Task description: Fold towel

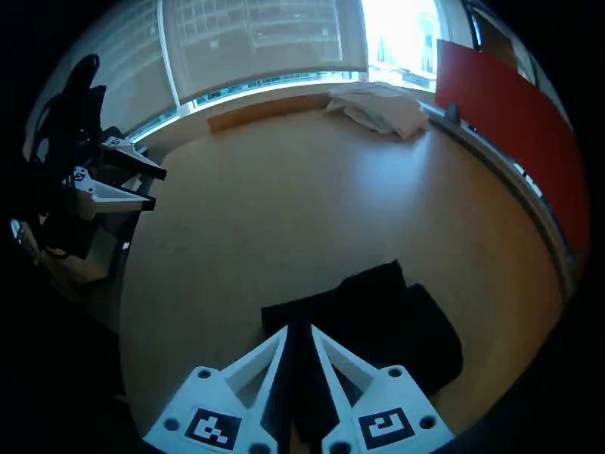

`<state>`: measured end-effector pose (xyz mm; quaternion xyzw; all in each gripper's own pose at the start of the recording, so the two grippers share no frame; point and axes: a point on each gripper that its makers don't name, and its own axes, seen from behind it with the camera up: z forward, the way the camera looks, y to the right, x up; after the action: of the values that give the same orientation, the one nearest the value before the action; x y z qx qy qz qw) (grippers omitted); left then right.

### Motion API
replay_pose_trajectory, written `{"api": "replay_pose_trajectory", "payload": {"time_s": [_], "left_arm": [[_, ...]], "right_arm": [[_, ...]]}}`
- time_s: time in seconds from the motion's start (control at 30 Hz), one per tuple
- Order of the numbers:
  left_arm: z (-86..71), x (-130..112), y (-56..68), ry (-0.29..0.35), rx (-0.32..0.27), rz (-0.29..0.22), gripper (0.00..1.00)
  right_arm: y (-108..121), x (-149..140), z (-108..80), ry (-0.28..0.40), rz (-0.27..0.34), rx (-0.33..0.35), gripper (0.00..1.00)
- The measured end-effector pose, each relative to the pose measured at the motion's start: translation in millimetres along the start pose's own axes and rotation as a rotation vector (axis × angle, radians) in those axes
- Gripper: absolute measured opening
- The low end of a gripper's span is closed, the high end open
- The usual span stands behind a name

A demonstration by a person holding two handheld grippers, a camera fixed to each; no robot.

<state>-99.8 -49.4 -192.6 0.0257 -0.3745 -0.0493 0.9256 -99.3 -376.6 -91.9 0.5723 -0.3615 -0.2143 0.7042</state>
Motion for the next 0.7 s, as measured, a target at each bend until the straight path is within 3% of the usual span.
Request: {"api": "replay_pose_trajectory", "payload": {"time_s": [0.2, 0.3, 0.37, 0.5, 0.7], "left_arm": [[1.9, 1.1, 1.6, 0.000, -0.003, -0.001, 0.91], [2.7, 0.7, 1.4, -0.002, -0.001, 0.001, 0.91], [3.1, 0.5, 1.3, -0.003, -0.001, 0.001, 0.91], [3.7, 0.8, 0.9, -0.003, 0.000, -0.001, 0.91], [4.4, 3.6, 0.6, -0.001, 0.001, 0.001, 0.91]], "right_arm": [[1.0, 1.5, -1.1, 0.002, -0.001, 0.002, 0.07], [0.5, 1.8, -1.1, 0.004, -0.004, 0.004, 0.12], [0.7, 1.7, -1.5, 0.005, -0.007, 0.002, 0.22], [2.2, 0.6, -3.0, 0.003, -0.013, -0.007, 0.58], [3.1, -1.3, -7.4, 0.004, -0.020, -0.014, 0.61]]}}
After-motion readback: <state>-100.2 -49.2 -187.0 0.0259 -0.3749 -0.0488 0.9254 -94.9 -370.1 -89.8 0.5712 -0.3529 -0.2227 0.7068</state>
